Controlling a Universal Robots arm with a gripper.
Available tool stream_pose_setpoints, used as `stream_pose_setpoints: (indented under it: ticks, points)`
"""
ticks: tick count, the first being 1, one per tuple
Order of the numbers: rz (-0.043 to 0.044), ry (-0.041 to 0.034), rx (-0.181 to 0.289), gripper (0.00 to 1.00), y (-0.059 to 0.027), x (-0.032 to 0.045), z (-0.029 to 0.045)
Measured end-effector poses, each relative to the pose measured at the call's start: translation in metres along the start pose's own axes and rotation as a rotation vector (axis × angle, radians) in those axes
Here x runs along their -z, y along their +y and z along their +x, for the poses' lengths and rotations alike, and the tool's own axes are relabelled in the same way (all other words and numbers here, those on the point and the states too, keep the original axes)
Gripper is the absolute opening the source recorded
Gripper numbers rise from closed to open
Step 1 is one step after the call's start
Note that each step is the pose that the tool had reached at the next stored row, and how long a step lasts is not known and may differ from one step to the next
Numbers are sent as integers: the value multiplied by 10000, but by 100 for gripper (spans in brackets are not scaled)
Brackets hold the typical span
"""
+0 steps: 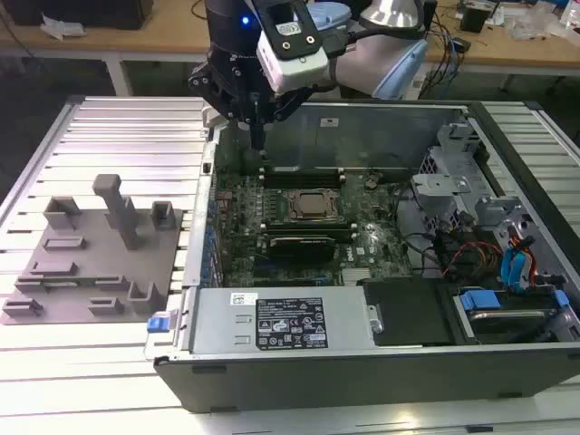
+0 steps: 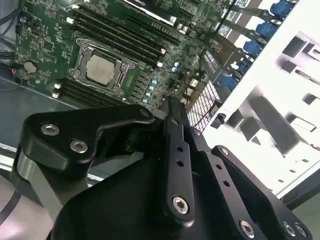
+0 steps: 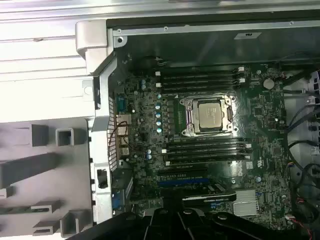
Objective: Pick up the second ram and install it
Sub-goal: 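Reach for the second ram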
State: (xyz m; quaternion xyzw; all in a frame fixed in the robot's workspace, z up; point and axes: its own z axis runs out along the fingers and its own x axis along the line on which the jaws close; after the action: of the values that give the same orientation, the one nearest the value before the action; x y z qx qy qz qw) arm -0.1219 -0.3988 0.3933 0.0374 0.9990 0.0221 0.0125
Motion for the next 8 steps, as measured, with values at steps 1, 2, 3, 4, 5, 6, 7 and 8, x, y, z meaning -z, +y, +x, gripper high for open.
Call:
stream_pose_setpoints:
  ticks: [1, 2, 3, 4, 5, 6, 7, 8]
  points:
    - [1, -2, 0, 8, -4, 2, 44]
    - [0, -14, 1, 8, -15, 6, 207]
    - [-1, -19, 0, 8, -22, 7, 292]
    - [-1, -23, 0, 8, -30, 11, 401]
    - [-1, -26, 1, 8, -35, 13, 473]
    - [-2, -29, 3, 8, -38, 14, 516]
    - [-2, -32, 1, 8, -42, 15, 562]
    - [-4, -40, 3, 8, -51, 17, 680]
